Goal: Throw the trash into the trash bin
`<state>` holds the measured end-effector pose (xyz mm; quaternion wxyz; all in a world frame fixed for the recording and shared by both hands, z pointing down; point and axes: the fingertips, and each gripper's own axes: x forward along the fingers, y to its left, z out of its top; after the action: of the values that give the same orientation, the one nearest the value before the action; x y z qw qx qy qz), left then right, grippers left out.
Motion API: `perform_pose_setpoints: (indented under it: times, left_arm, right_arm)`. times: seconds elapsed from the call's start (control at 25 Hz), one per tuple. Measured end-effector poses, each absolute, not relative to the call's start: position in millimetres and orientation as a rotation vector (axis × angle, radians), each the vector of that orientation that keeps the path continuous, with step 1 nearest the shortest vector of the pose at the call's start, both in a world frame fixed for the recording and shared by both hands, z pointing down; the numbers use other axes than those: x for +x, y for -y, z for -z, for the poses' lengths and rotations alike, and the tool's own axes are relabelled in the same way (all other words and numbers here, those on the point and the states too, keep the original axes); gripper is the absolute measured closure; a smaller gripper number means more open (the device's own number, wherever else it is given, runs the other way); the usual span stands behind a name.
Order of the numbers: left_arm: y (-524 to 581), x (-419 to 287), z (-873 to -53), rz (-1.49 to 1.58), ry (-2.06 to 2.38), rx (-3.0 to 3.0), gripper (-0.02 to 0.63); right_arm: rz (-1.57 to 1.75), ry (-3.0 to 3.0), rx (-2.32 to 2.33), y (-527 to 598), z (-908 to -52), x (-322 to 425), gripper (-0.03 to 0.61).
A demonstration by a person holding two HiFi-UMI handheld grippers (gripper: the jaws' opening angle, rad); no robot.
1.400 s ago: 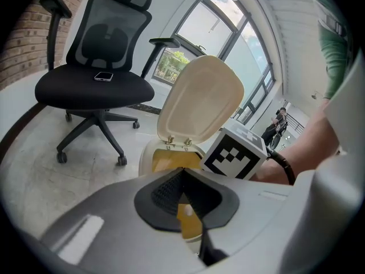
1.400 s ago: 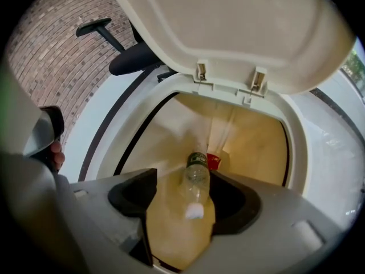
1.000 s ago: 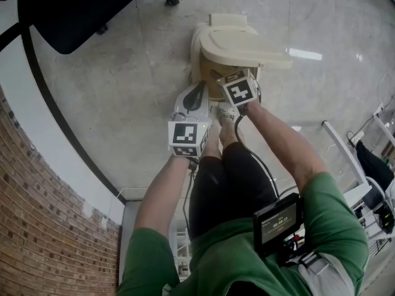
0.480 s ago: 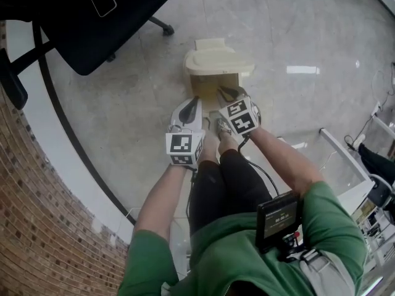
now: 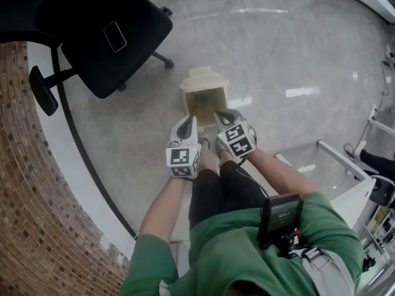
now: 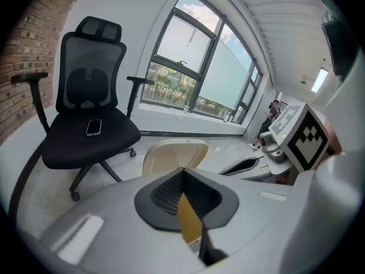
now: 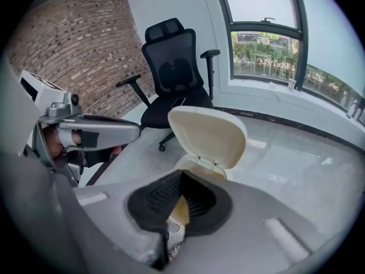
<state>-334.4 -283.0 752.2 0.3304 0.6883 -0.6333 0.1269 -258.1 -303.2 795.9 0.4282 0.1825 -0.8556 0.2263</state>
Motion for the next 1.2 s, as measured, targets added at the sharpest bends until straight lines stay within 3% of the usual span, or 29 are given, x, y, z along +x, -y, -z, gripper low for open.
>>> perform_pose_setpoints:
  times: [1.2]
  left_arm:
    - [261,-280,-489,-0.14,1.927,1.991,0.607]
  right_arm:
    - [-0.484,2.572,0.562,296,-503,-219,0.575]
